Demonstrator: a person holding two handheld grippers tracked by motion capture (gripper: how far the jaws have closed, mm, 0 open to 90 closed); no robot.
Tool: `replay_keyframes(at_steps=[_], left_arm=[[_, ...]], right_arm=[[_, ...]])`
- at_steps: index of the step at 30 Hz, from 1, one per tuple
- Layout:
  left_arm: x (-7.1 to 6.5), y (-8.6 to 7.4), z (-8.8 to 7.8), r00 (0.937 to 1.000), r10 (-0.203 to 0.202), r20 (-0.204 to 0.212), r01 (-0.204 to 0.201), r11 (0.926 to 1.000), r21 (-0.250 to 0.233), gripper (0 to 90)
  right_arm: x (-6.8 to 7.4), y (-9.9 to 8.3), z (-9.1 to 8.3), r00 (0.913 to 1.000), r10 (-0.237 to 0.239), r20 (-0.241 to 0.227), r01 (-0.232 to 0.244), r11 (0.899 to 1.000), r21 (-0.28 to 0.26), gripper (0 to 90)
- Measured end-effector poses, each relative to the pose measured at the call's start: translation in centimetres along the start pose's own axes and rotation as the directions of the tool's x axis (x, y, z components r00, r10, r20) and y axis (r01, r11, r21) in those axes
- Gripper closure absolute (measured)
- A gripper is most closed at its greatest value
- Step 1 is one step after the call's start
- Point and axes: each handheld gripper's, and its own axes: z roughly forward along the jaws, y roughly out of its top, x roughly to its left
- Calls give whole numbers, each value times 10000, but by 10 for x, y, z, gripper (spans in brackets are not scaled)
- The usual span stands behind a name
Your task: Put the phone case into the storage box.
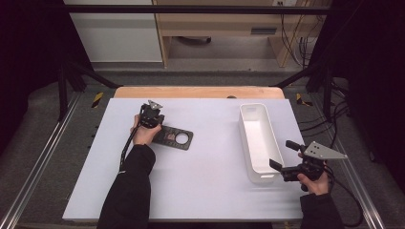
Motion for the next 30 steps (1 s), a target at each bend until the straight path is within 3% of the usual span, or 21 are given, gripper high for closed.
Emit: replay_keyframes(at_steps=[5,15,30], left_arm=[[0,-3,4,9999,-115,122,113,9998,159,889],[0,-7,9,10000,19,72,-22,9992,395,886],[3,-8,7,9996,-161,252,146,9982,588,891]], right_arm=[[0,0,0,10000,-21,-5,21,10000,-1,4],[0,0,0,10000,-19,-4,19,10000,-9,4],[0,0,0,10000,-39,-17,39,10000,-18,4]])
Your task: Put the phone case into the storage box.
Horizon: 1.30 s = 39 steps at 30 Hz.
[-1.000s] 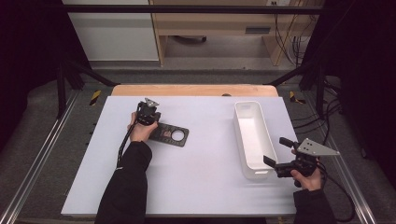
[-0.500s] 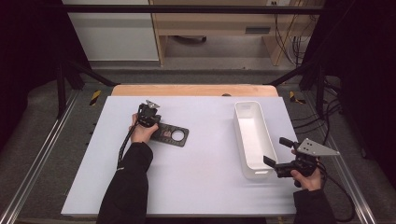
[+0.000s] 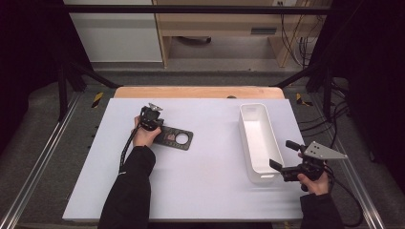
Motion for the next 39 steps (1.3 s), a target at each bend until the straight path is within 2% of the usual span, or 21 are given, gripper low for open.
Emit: replay_keyframes(at_steps=[12,17,21,39], left_arm=[[-1,-5,-6,10000,-41,44,40,9999,97,893],[-3,-6,-9,9999,115,-32,-114,9996,239,893],[-3,-10,-12,10000,-13,44,12,9998,205,893],[-4,-23,-28,9994,109,315,-124,9988,481,894]], right_arm=[[1,1,0,10000,-18,-22,18,10000,-1,4],[1,1,0,10000,-31,-32,31,10000,2,4],[1,1,-1,10000,-31,-34,31,10000,-14,4],[2,2,-1,9999,-63,-87,63,10000,-10,4]])
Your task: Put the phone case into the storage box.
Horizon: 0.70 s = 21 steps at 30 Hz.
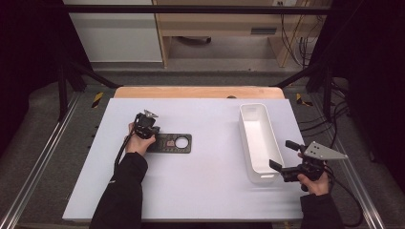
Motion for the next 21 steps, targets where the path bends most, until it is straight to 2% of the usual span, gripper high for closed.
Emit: replay_keyframes(at_steps=[11,21], left_arm=[[-4,-11,-10,9997,-146,212,146,9999,24,896],[-13,-22,-19,9994,-36,350,37,10000,-41,896]], right_arm=[[0,1,-1,10000,-30,-19,30,10000,-32,4],[1,1,0,10000,-59,-52,59,10000,4,4]])
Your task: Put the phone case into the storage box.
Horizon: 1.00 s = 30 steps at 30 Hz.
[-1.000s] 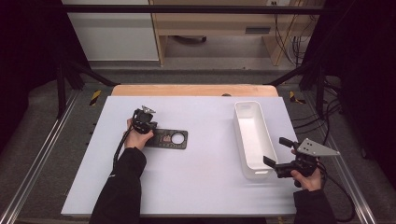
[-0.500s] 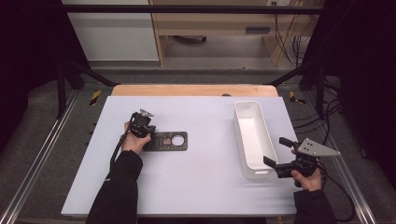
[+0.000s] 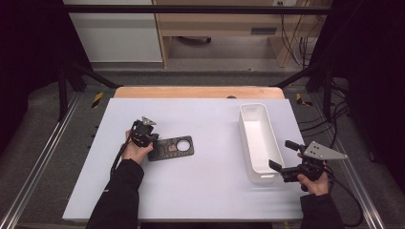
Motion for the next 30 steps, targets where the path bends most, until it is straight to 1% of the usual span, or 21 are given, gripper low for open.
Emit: replay_keyframes(at_steps=[5,10,18,25,30], left_arm=[[-5,-5,-5,9998,192,88,-192,9998,7,896],[-9,-9,-9,9996,202,206,-202,9998,-13,896],[-16,-14,-15,9987,446,265,-448,9990,64,896],[-22,-19,-20,9984,433,370,-437,9990,78,896],[-28,-22,-23,9977,543,405,-549,9984,144,896]], right_arm=[[0,0,0,10000,14,5,-14,10000,-2,4],[0,1,-1,10000,7,0,-7,10000,-15,4],[1,0,0,10000,-15,-20,15,10000,-8,4],[1,1,-1,10000,-19,-28,19,10000,-28,4],[1,1,0,10000,-27,-38,27,10000,-12,4]])
